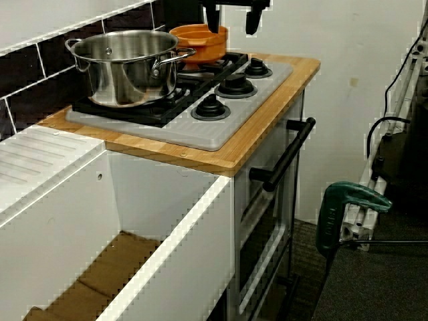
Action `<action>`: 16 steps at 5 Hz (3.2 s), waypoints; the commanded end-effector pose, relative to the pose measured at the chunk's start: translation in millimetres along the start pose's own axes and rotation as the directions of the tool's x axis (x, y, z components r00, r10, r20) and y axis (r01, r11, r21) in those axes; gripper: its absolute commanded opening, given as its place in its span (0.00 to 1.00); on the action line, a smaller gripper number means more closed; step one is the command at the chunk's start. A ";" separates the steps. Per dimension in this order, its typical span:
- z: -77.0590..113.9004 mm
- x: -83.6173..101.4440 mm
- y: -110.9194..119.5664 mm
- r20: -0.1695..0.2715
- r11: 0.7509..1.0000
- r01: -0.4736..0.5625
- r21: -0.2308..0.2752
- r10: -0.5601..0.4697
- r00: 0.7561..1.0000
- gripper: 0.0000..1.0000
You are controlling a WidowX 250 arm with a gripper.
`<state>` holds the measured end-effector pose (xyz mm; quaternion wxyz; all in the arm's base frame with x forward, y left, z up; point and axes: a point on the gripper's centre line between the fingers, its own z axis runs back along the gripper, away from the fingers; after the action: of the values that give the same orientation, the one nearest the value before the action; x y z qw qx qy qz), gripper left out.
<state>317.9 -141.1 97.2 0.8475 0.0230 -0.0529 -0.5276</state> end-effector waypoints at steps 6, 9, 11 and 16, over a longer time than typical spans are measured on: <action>-8.4 16.8 7.7 0.027 1.000 -0.024 -0.007 0.024 0.999 1.00; 22.4 36.4 28.8 0.029 0.999 -0.035 -0.009 0.035 0.999 1.00; 11.3 42.6 15.4 0.009 1.000 -0.010 -0.017 0.010 1.000 1.00; -11.6 47.3 -0.1 -0.041 0.994 -0.088 -0.058 0.086 0.995 1.00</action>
<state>343.8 -185.2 76.1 0.8725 0.0036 0.0000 -0.4886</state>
